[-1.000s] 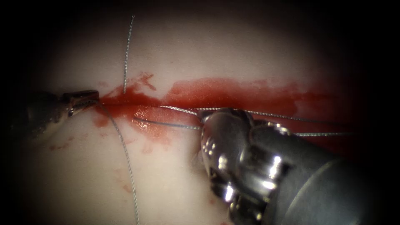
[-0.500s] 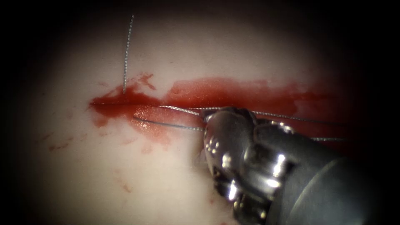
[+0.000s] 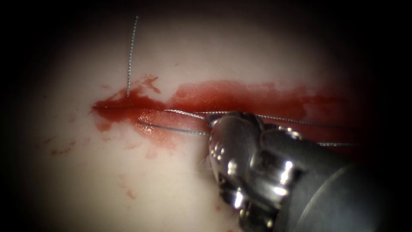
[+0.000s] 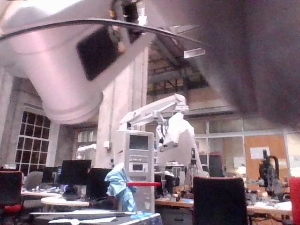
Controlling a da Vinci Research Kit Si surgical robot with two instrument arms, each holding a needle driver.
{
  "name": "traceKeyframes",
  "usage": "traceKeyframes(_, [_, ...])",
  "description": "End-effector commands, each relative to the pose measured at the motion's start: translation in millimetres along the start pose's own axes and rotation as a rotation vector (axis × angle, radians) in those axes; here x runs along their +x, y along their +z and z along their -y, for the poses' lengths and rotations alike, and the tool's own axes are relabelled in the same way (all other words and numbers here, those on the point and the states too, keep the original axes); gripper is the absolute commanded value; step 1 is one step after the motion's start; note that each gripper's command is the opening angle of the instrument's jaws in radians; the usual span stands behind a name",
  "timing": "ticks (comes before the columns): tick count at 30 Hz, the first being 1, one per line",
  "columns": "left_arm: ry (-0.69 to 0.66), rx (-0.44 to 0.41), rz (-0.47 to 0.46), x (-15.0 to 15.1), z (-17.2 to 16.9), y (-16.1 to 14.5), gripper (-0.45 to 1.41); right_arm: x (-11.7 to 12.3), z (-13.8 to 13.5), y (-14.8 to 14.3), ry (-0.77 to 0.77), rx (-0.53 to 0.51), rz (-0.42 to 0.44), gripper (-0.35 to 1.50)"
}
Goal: Wound Closure
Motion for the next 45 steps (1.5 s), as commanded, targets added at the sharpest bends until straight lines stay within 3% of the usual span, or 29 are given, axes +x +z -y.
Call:
traceKeyframes(1, [-0.01,-0.027,0.089,-2.5,-0.5,-0.8,0.94,0.9,-1.0,0.0,0.0,-0.005,-0.004,0.91])
traceKeyframes(4, [-0.019,-0.082,0.259,-5.4,-0.5,-1.2,1.04,1.0,-1.2,-0.2,0.004,-0.001,-0.004,0.85])
traceKeyframes(7, [0.089,-0.165,0.437,-7.5,-0.2,0.1,1.09,1.3,-1.7,-0.7,0.016,0.002,-0.018,0.73])
traceKeyframes(8, [0.232,-0.216,0.524,-7.9,0.4,1.9,1.11,1.4,-2.0,-1.3,0.031,0.004,-0.047,0.66])
traceKeyframes(9, [0.256,-0.22,0.55,-8.0,0.6,2.7,1.11,1.4,-2.2,-1.5,0.037,0.005,-0.058,0.66])
traceKeyframes(14, [0.352,-0.174,0.523,-6.4,1.3,8.9,1.11,1.6,-2.5,-2.4,0.053,0.009,-0.087,0.53])
traceKeyframes(15, [0.372,-0.163,0.505,-5.8,1.3,10.1,1.11,1.6,-2.5,-2.4,0.041,0.009,-0.087,0.39])
traceKeyframes(18, [0.433,-0.136,0.451,-3.9,1.0,13.6,1.09,1.3,-2.5,-2.2,0.026,0.006,-0.088,-0.32])
traceKeyframes(19, [0.453,-0.128,0.434,-3.2,0.8,14.7,1.09,1.2,-2.4,-2.1,0.025,0.005,-0.087,-0.35])
traceKeyframes(21, [0.464,-0.117,0.418,-2.2,0.4,16.2,1.08,0.9,-2.4,-1.7,0.022,0.001,-0.087,-0.35])
traceKeyframes(24, [0.47,-0.113,0.409,-1.1,-0.2,18.0,1.08,0.6,-2.3,-0.9,0.016,-0.008,-0.085,-0.13])
traceKeyframes(27, [0.483,-0.116,0.409,-0.7,-0.8,19.4,1.08,0.5,-2.2,-0.3,0.014,-0.015,-0.084,-0.15])
traceKeyframes(28, [0.481,-0.114,0.409,-0.7,-1.0,19.7,1.08,0.5,-2.2,-0.2,0.014,-0.016,-0.083,-0.06])
traceKeyframes(29, [0.485,-0.111,0.41,-0.8,-1.2,20.0,1.08,0.5,-2.3,-0.1,0.015,-0.017,-0.083,0.2])
traceKeyframes(30, [0.486,-0.113,0.409,-0.9,-1.4,20.2,1.09,0.5,-2.3,-0.1,0.016,-0.017,-0.082,0.59])
traceKeyframes(32, [0.489,-0.112,0.409,-1.2,-1.6,20.6,1.09,0.5,-2.3,-0.2,0.011,-0.016,-0.082,0.94])
traceKeyframes(36, [0.508,-0.105,0.407,-1.2,-1.6,21.7,1.13,0.8,-2.3,-0.3,0.018,-0.014,-0.083,1.14])
traceKeyframes(38, [0.517,-0.102,0.395,-0.9,-1.4,22.2,1.13,0.9,-2.4,-0.5,0.021,-0.013,-0.085,1.09])
traceKeyframes(41, [0.502,-0.09,0.374,-0.7,-1.2,22.8,1.13,1.1,-2.3,-0.4,0.022,-0.014,-0.085,0.74])
traceKeyframes(45, [0.495,-0.08,0.373,-0.8,-1.1,22.8,1.13,1.1,-2.2,0.4,0.022,-0.024,-0.085,0.57])
